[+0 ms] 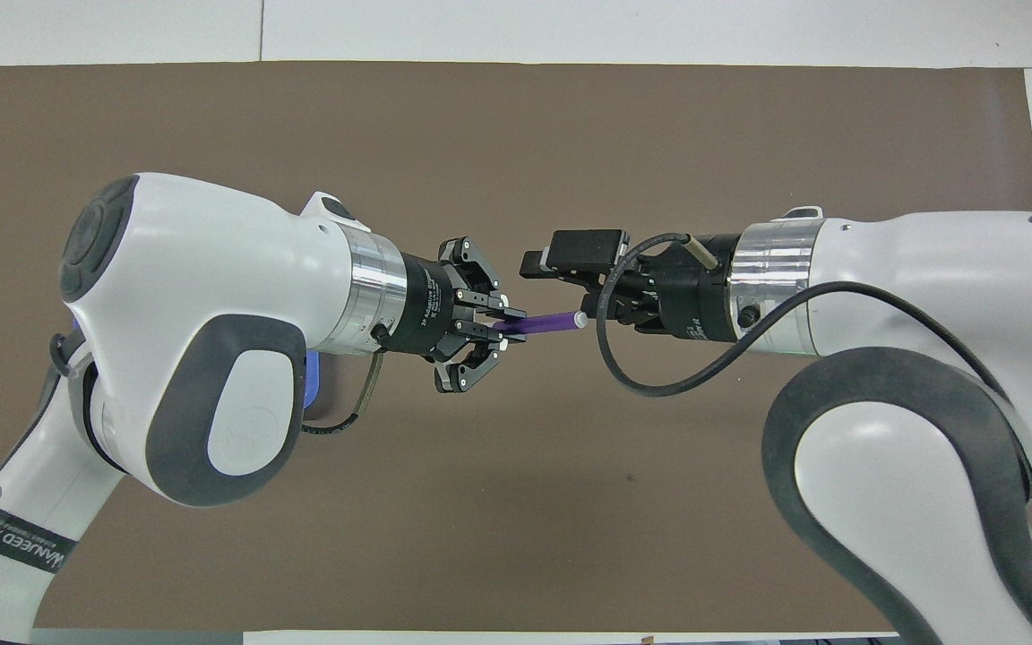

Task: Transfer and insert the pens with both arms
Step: 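Lift the purple pen toward the right gripper with the left gripper, then grasp the purple pen with the right gripper and open the left gripper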

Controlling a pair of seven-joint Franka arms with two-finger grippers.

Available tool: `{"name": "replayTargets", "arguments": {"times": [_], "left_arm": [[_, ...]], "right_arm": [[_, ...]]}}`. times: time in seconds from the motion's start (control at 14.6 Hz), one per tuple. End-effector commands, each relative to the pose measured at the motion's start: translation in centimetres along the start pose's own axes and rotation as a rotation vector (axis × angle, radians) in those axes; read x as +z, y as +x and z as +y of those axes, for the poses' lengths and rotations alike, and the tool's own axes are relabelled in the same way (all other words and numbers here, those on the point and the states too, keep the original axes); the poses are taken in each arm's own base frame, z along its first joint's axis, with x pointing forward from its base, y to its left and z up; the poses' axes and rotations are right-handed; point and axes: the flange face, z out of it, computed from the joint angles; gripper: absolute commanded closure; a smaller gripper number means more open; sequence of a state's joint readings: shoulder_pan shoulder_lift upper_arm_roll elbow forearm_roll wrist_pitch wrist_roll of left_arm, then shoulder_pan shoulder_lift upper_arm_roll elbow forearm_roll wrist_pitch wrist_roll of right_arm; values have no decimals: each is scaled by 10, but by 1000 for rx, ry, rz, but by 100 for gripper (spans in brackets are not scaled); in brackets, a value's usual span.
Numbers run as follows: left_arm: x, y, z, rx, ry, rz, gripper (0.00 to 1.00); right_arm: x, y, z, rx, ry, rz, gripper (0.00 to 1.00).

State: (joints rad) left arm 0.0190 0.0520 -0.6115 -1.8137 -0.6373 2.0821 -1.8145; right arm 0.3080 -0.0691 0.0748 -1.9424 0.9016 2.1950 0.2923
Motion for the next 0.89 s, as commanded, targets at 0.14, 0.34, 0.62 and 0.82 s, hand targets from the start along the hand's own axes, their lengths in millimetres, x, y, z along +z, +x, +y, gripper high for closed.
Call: {"name": "replayTargets", "arguments": {"times": [0.14, 0.34, 0.62, 0.82], "left_arm": [[-4, 5, -5, -32, -21, -7, 100], [-4, 4, -4, -33, -25, -16, 100], [-4, 4, -4, -33, -25, -16, 100], [-4, 4, -5, -33, -23, -15, 100]], "right_arm": [[2, -13, 8, -48, -65, -8, 5], [6, -19, 6, -50, -81, -48, 13], [2, -21, 6, -80, -116, -56, 24], [1, -20, 6, -85, -114, -45, 32]]}}
